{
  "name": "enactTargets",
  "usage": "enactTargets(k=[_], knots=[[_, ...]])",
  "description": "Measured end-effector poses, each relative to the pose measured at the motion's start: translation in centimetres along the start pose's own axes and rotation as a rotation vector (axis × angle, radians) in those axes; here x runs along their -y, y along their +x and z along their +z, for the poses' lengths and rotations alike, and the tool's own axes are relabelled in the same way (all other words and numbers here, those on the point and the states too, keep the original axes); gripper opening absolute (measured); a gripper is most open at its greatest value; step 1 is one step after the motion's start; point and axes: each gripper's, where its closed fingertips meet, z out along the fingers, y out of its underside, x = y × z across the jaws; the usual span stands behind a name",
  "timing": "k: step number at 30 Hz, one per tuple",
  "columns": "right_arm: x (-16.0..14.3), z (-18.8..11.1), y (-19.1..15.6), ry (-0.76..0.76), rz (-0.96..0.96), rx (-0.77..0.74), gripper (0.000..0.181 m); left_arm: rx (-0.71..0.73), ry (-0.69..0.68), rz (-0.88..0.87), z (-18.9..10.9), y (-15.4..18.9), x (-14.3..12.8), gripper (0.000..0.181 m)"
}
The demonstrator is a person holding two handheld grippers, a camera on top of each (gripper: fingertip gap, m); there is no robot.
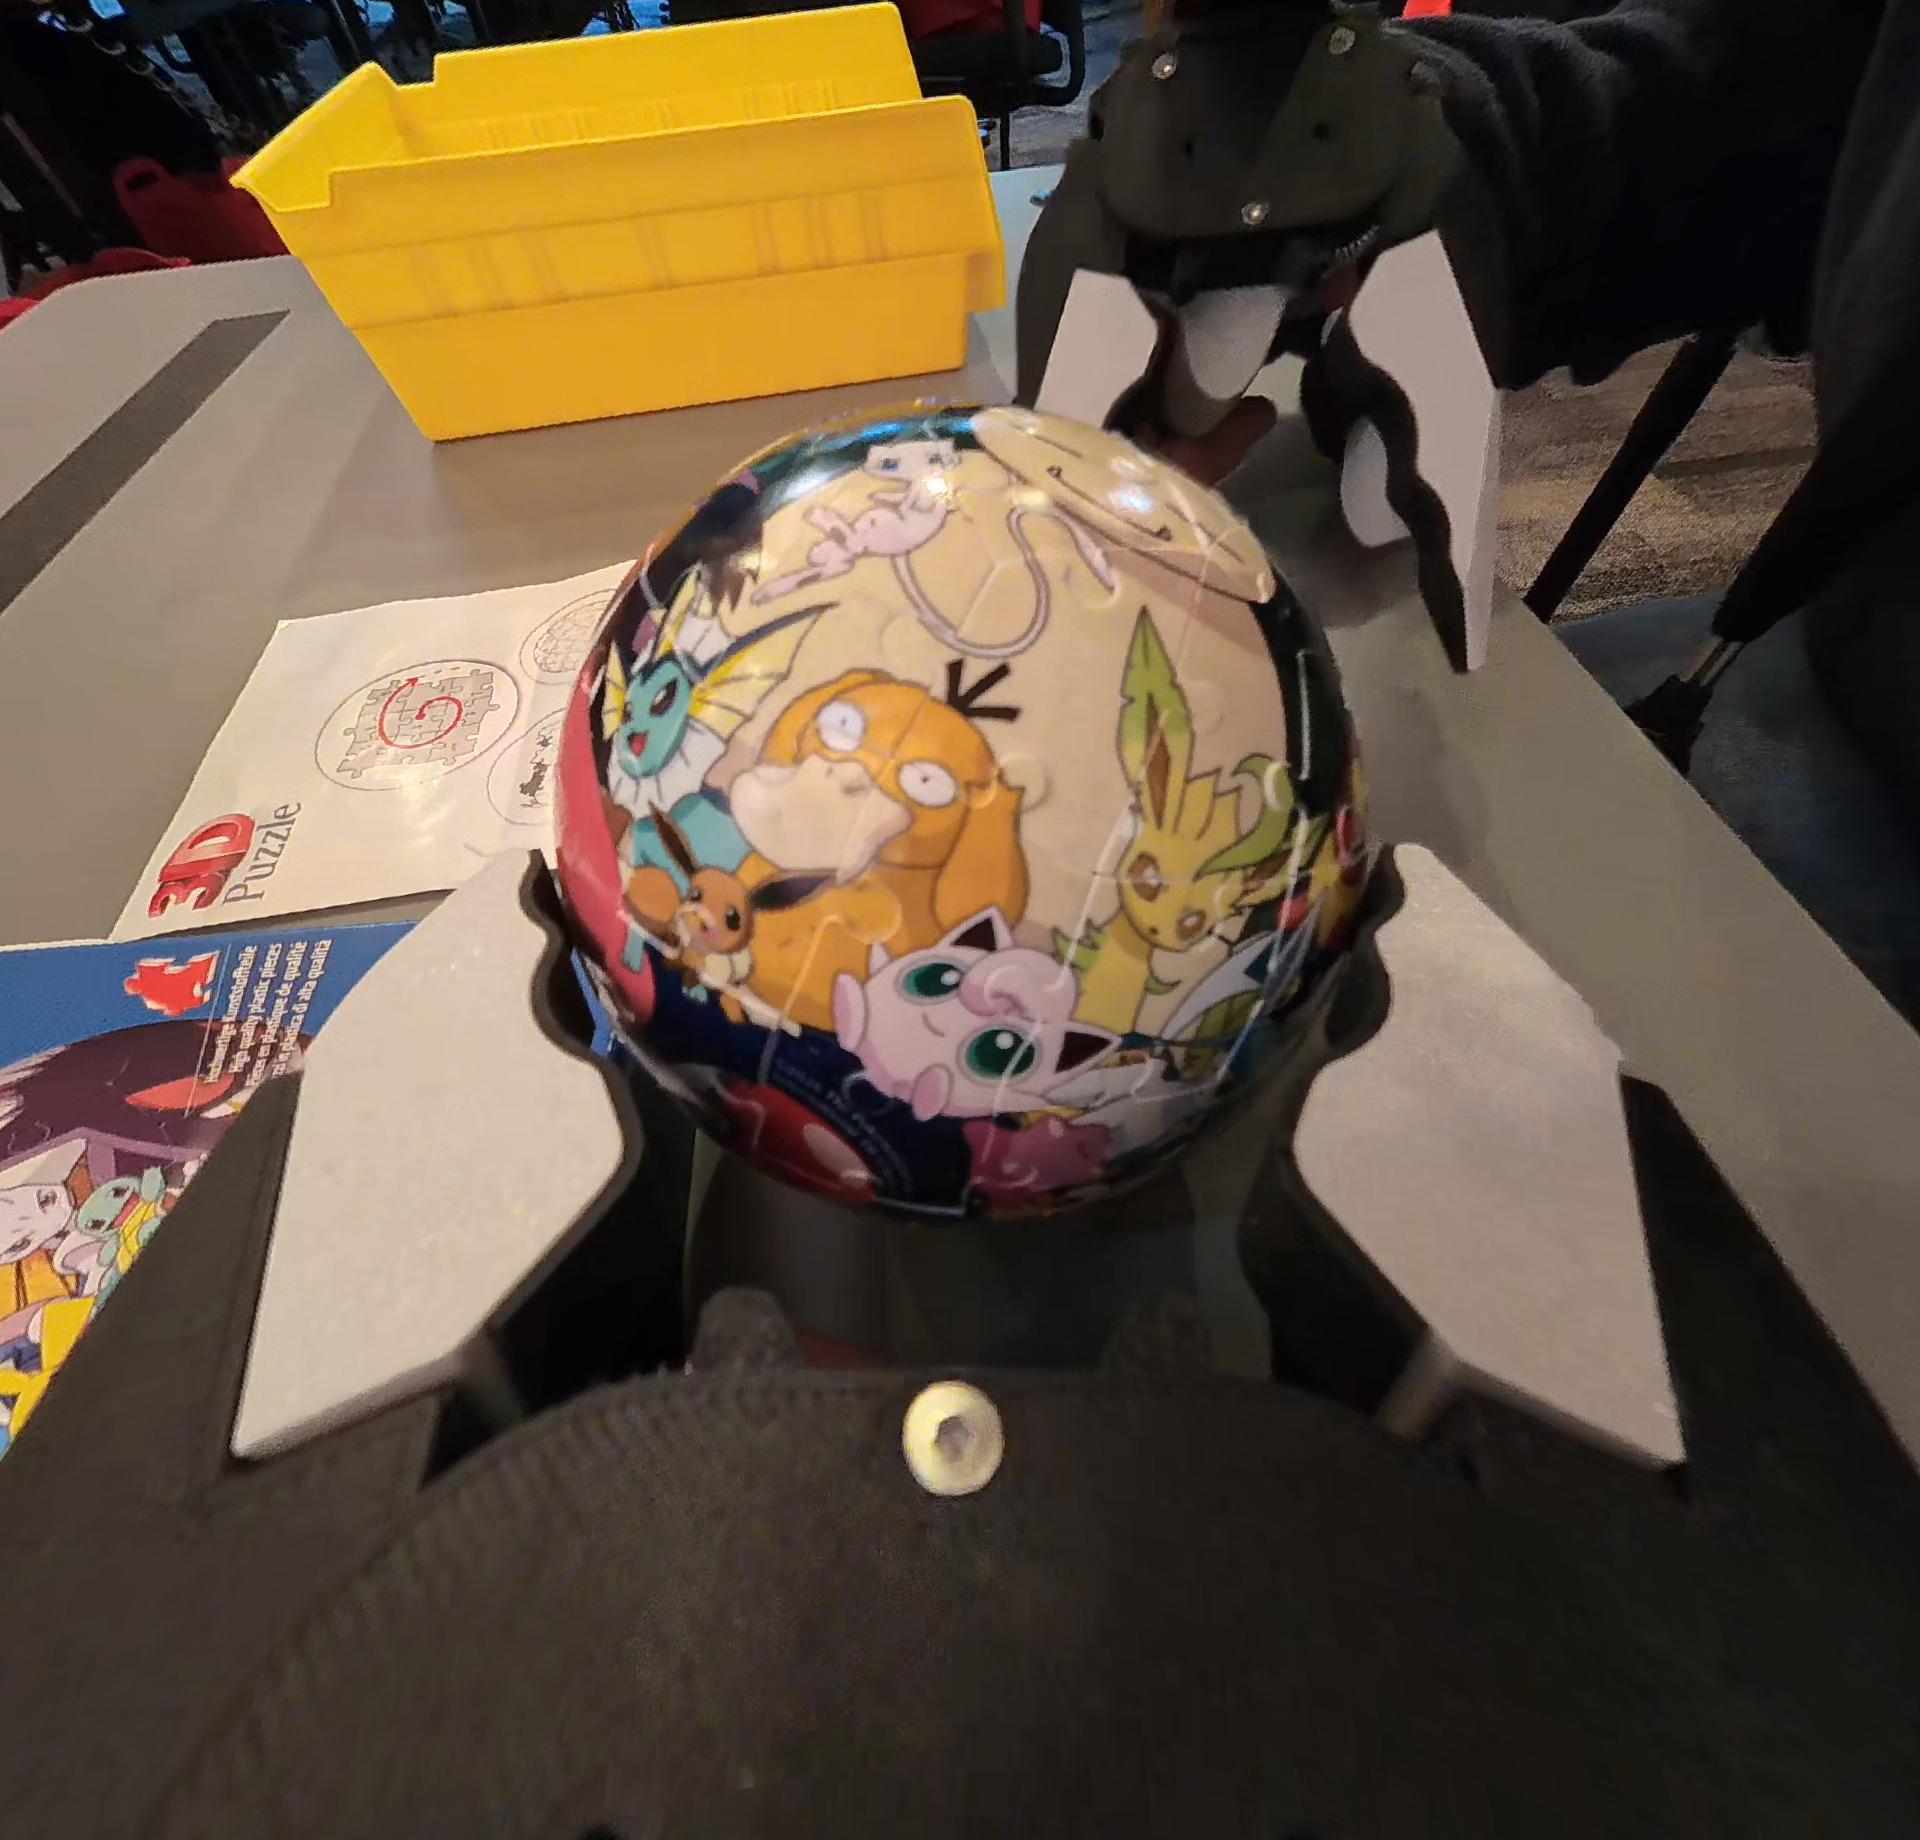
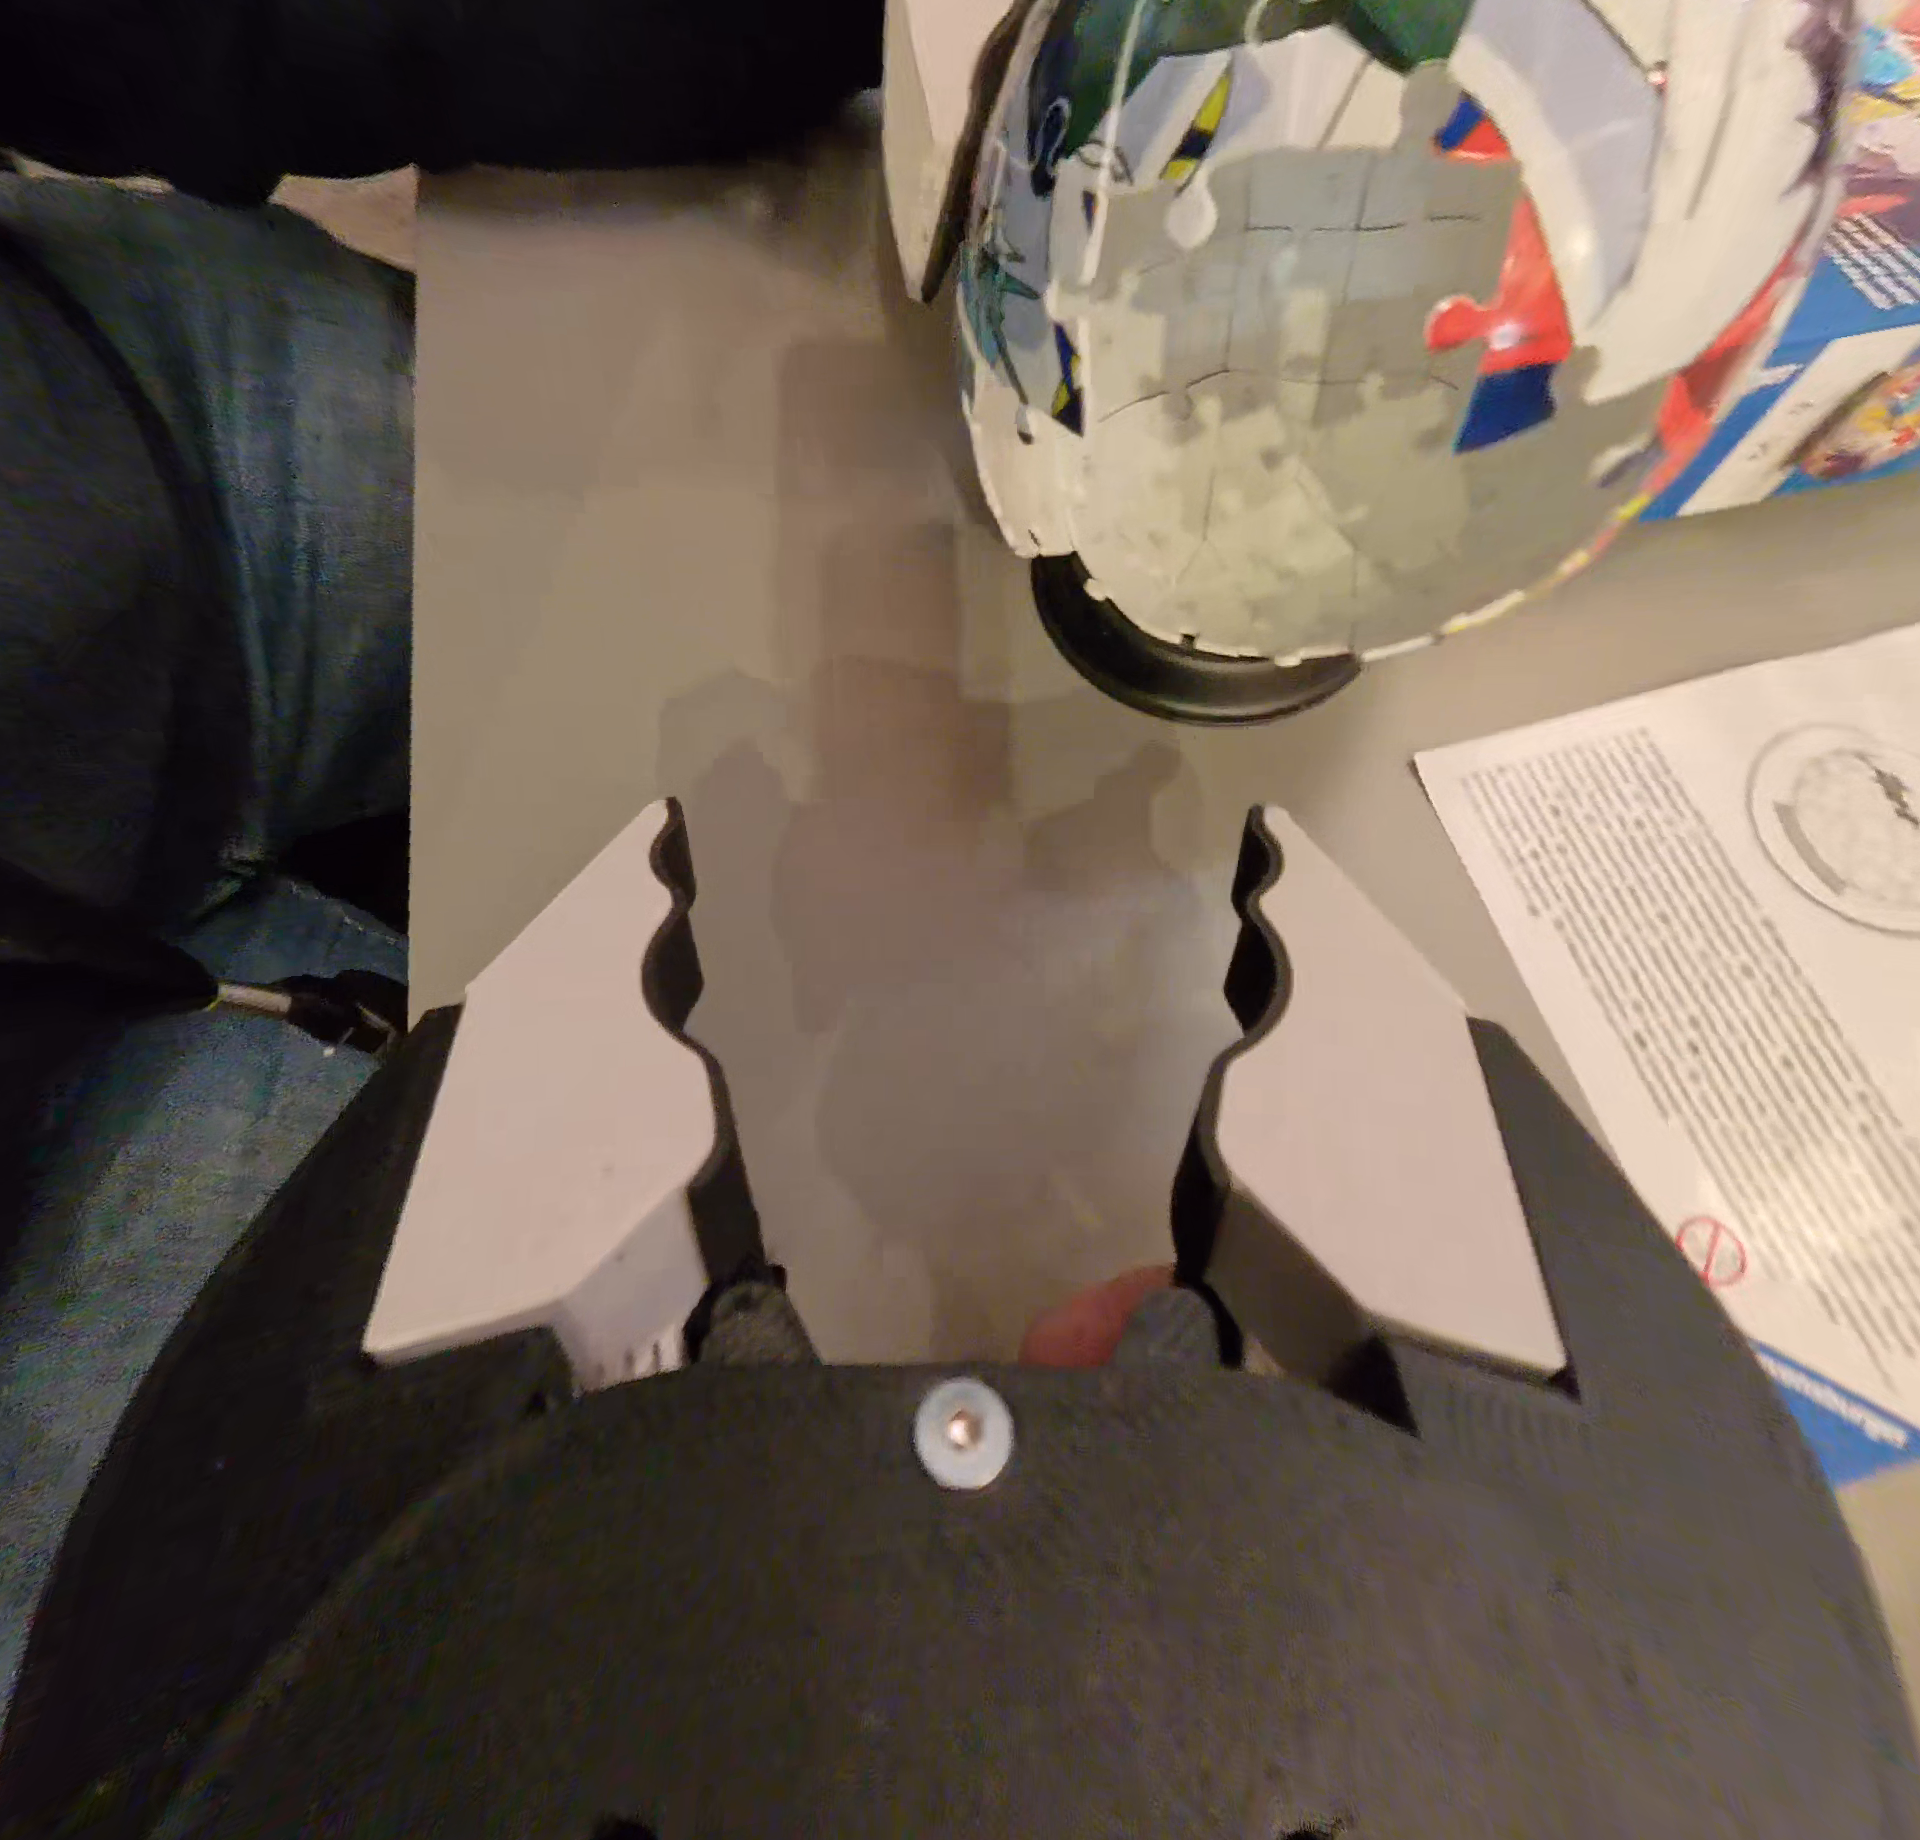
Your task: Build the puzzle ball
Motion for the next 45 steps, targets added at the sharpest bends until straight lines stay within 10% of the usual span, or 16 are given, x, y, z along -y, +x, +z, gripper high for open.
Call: enactTargets(k=[16, 35, 45], knots=[[-0.8, -0.6, 0.4, 0.073, 0.181, -0.095, 0.098, 0.166, 0.04, 0.046, -4.8, 0.1, 2.3, 0.133], [-1.8, 0.1, 2.8, 0.013, 0.318, -0.097, 0.078, 0.607, -0.099, 0.154, -27.8, -3.9, 2.0, 0.067], [-2.2, 0.6, 3.1, -0.038, 0.265, -0.187, 0.077, 0.724, -0.324, 0.097, -34.0, -5.5, 0.0, 0.045]])
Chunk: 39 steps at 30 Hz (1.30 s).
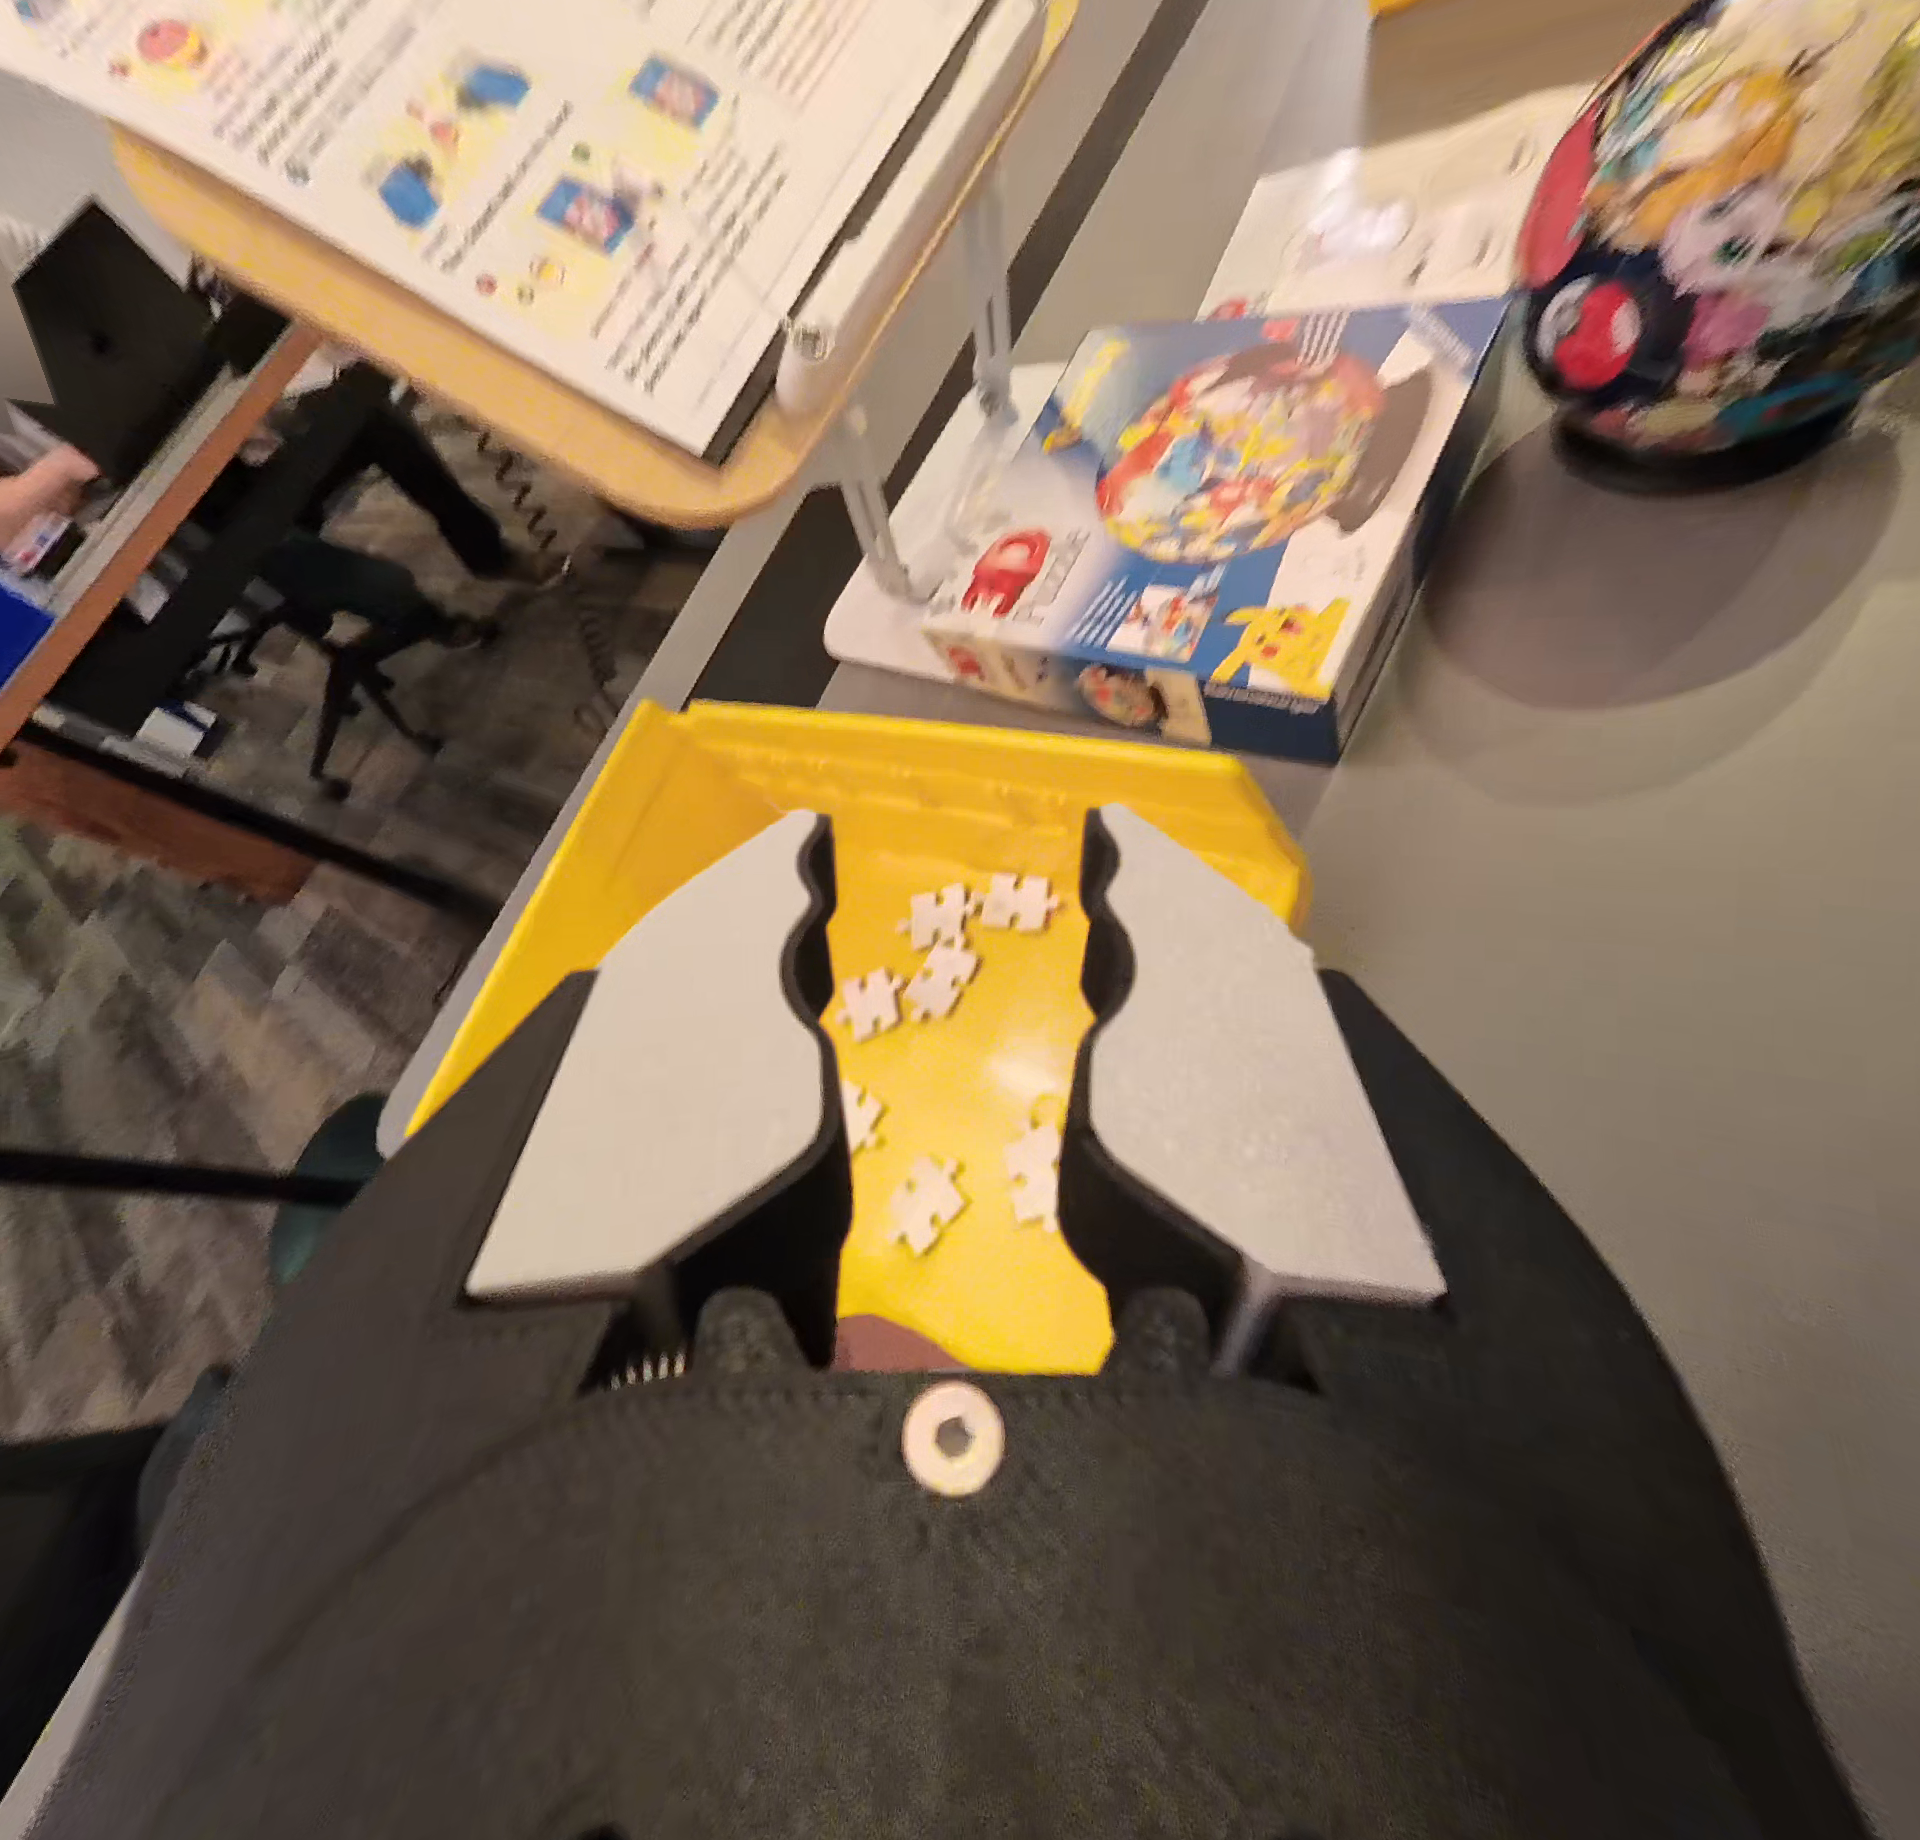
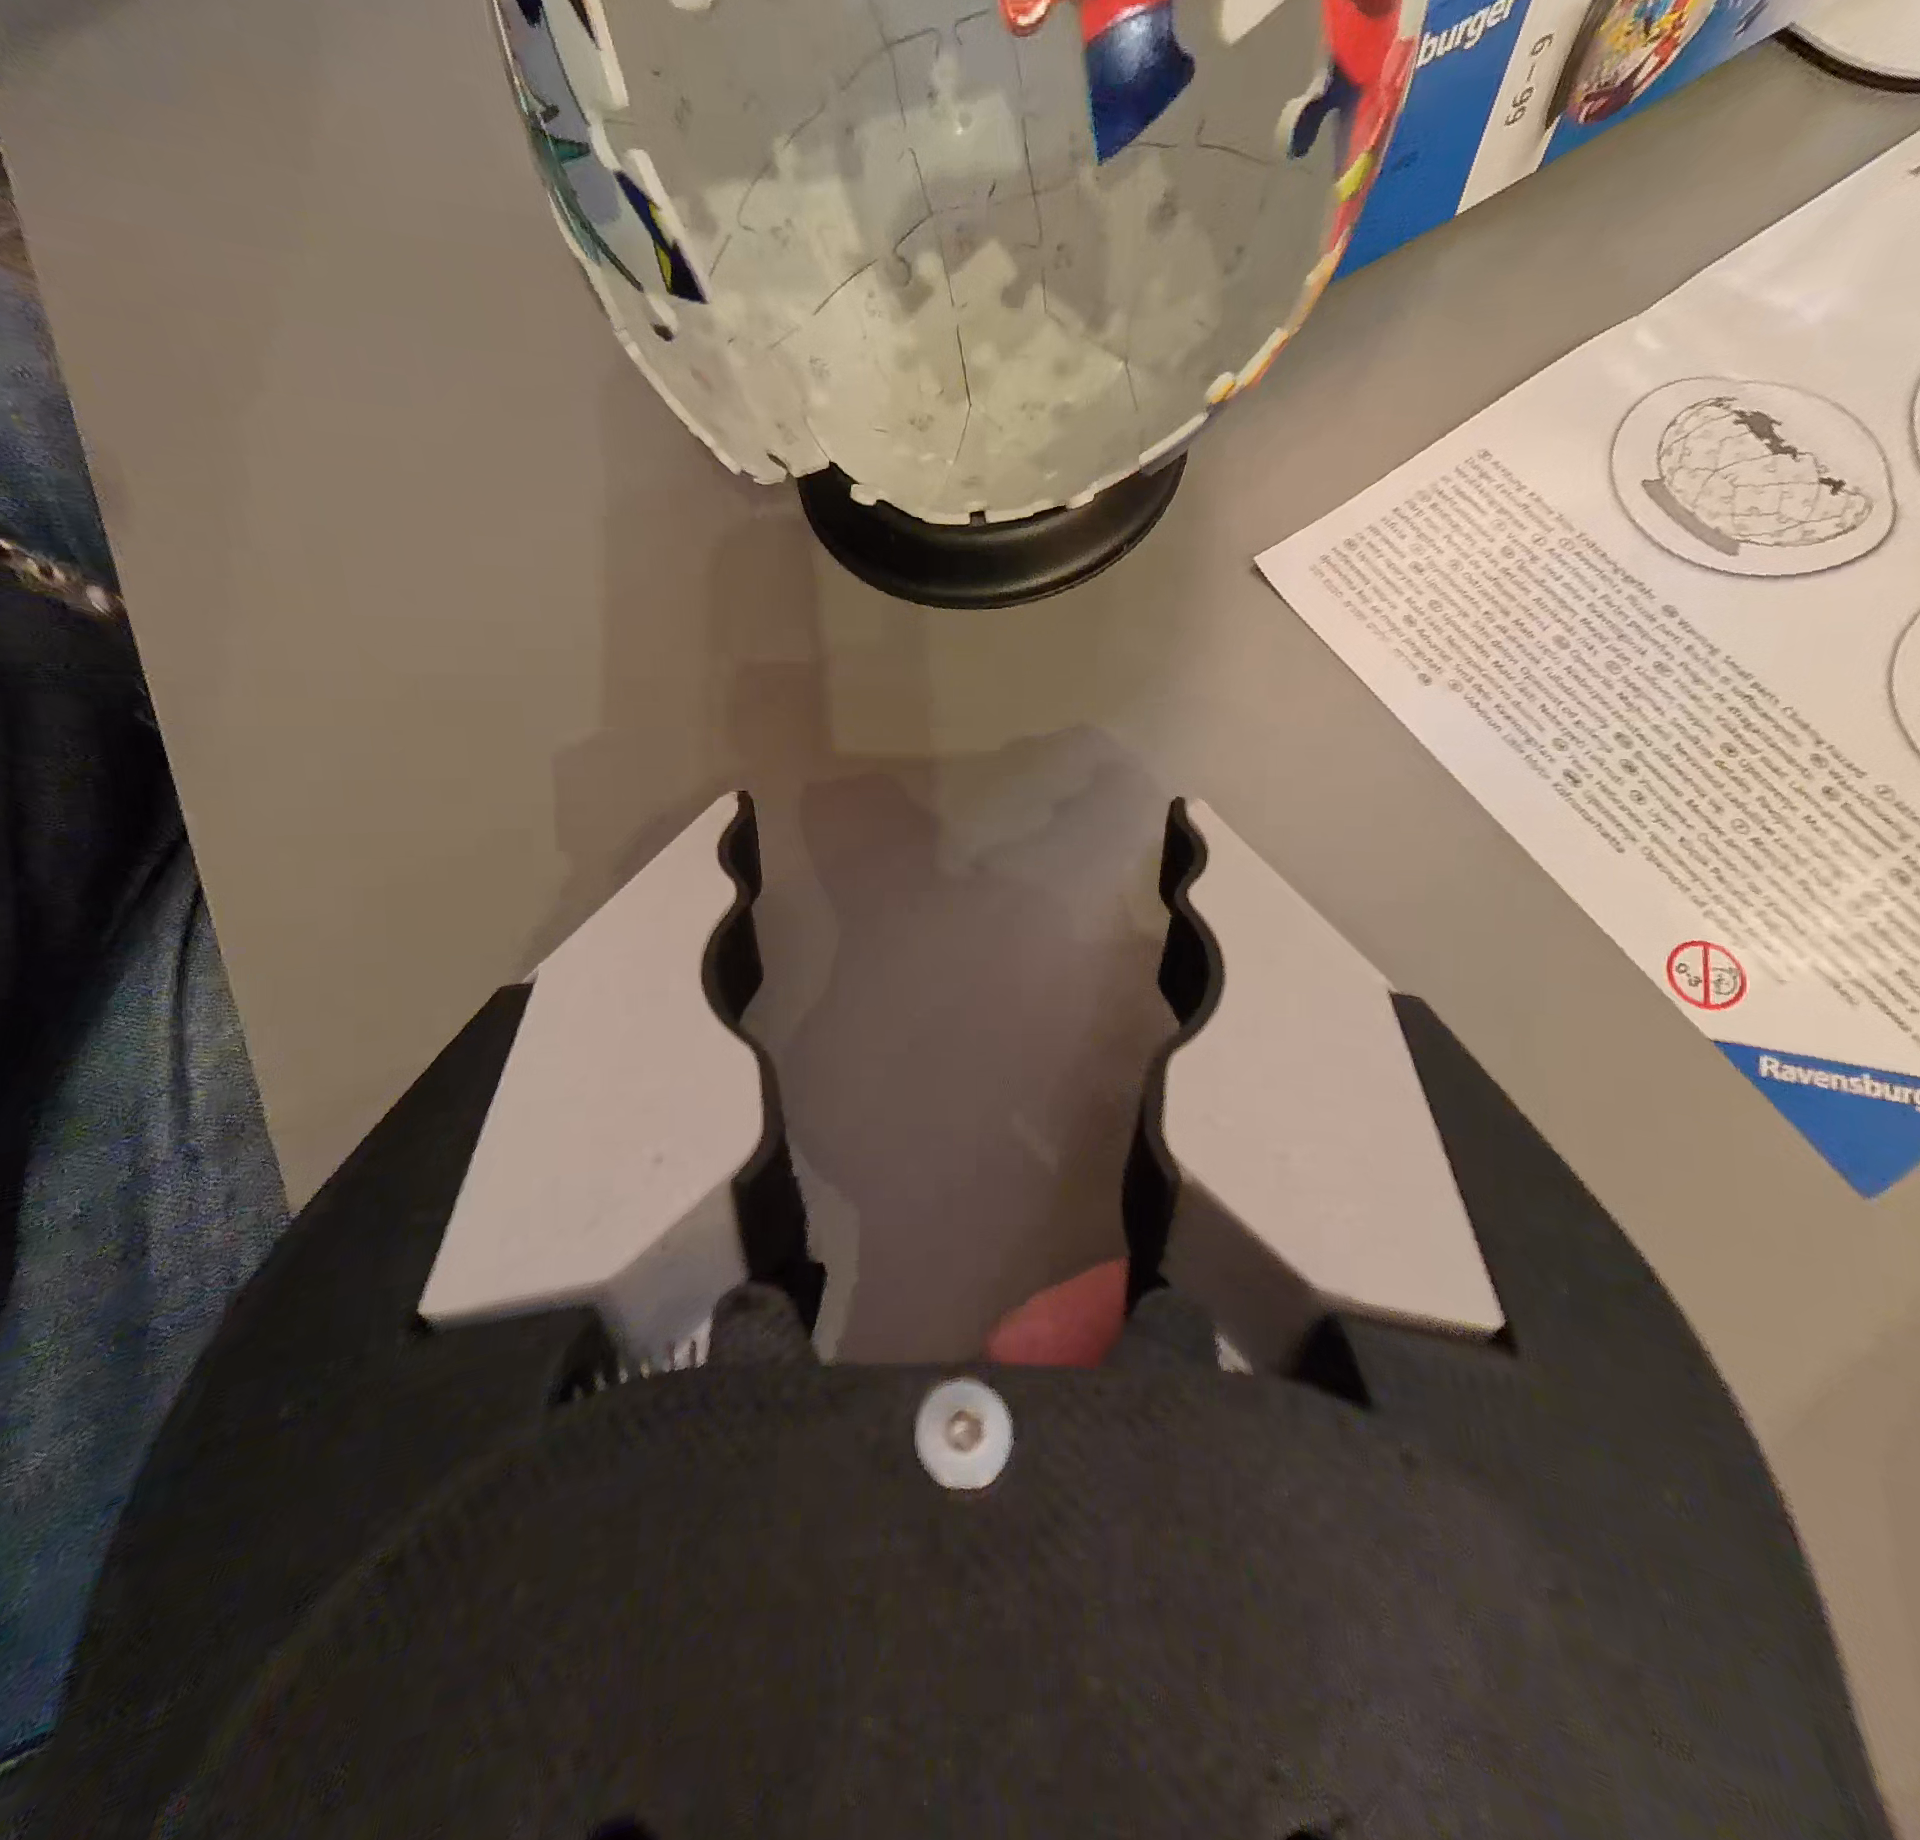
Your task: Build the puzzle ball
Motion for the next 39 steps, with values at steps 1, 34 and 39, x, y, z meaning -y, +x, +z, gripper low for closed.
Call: enactTargets(k=[1, 34, 39], knots=[[-0.1, 0.2, 0.0, -0.012, -0.007, -0.003, 0.077, 0.011, -0.031, 0.005, -0.1, -0.1, -0.6, 0.045], [0.1, -0.2, 1.0, 0.026, 0.08, -0.017, 0.06, -0.645, -1.089, 0.197, 6.6, 2.3, -19.8, 0.031], [0.3, -0.4, 1.1, 0.044, 0.078, -0.026, 0.059, -0.636, -1.078, 0.175, 6.6, 2.4, -19.7, 0.029]])
